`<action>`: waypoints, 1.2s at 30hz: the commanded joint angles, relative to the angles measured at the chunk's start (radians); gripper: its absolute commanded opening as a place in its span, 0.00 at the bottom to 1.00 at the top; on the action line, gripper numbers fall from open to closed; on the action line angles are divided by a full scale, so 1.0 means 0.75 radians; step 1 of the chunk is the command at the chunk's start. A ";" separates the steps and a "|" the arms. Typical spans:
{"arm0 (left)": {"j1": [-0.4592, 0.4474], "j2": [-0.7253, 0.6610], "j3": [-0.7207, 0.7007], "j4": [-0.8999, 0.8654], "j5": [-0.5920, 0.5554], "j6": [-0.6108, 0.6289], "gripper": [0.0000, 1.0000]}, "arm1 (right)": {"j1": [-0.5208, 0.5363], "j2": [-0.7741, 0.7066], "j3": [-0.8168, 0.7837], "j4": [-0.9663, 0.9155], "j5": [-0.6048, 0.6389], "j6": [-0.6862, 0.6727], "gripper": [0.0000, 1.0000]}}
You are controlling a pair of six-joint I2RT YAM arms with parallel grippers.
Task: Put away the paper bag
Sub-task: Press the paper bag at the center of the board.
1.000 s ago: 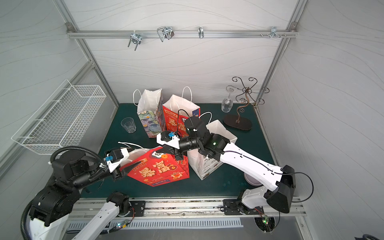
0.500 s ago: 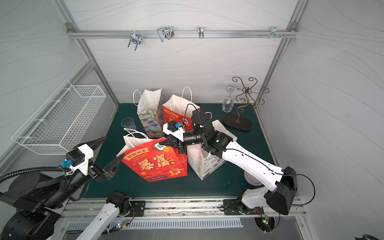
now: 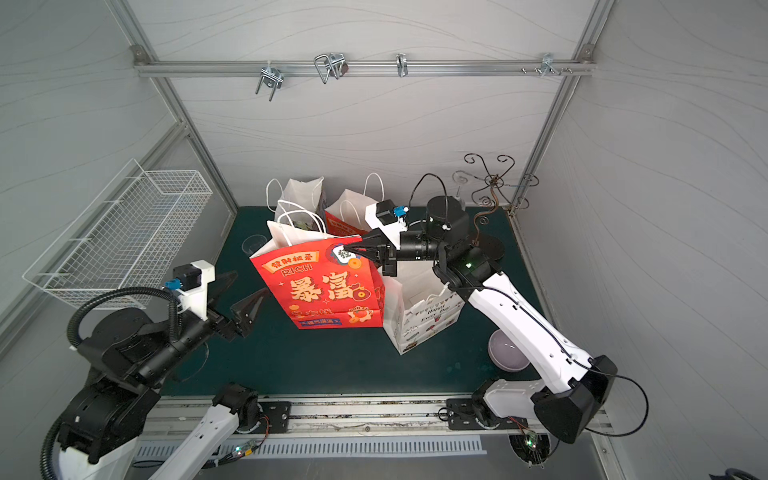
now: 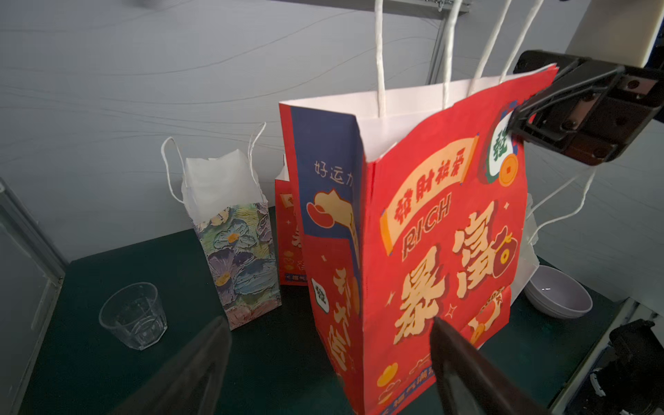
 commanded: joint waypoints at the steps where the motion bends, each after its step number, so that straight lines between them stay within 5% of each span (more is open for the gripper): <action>1: -0.004 0.064 -0.023 0.217 0.244 -0.020 0.85 | -0.044 -0.021 0.019 0.110 -0.084 0.108 0.00; 6: 0.003 0.140 -0.085 0.363 0.498 -0.062 0.80 | -0.100 -0.013 -0.003 0.315 -0.128 0.265 0.00; 12: 0.034 0.137 -0.179 0.624 0.663 -0.217 0.52 | -0.129 0.000 -0.025 0.532 -0.136 0.437 0.00; 17: 0.053 0.138 -0.218 0.797 0.706 -0.332 0.42 | -0.152 0.004 -0.045 0.630 -0.150 0.523 0.00; 20: 0.076 0.131 -0.196 0.785 0.650 -0.317 0.49 | -0.174 -0.010 -0.061 0.621 -0.173 0.520 0.00; 25: 0.145 0.174 -0.083 0.679 0.524 -0.200 0.79 | -0.184 -0.038 -0.047 0.489 -0.217 0.419 0.00; 36: 0.303 0.416 0.158 0.813 0.830 -0.175 1.00 | -0.184 -0.040 -0.005 0.373 -0.335 0.353 0.00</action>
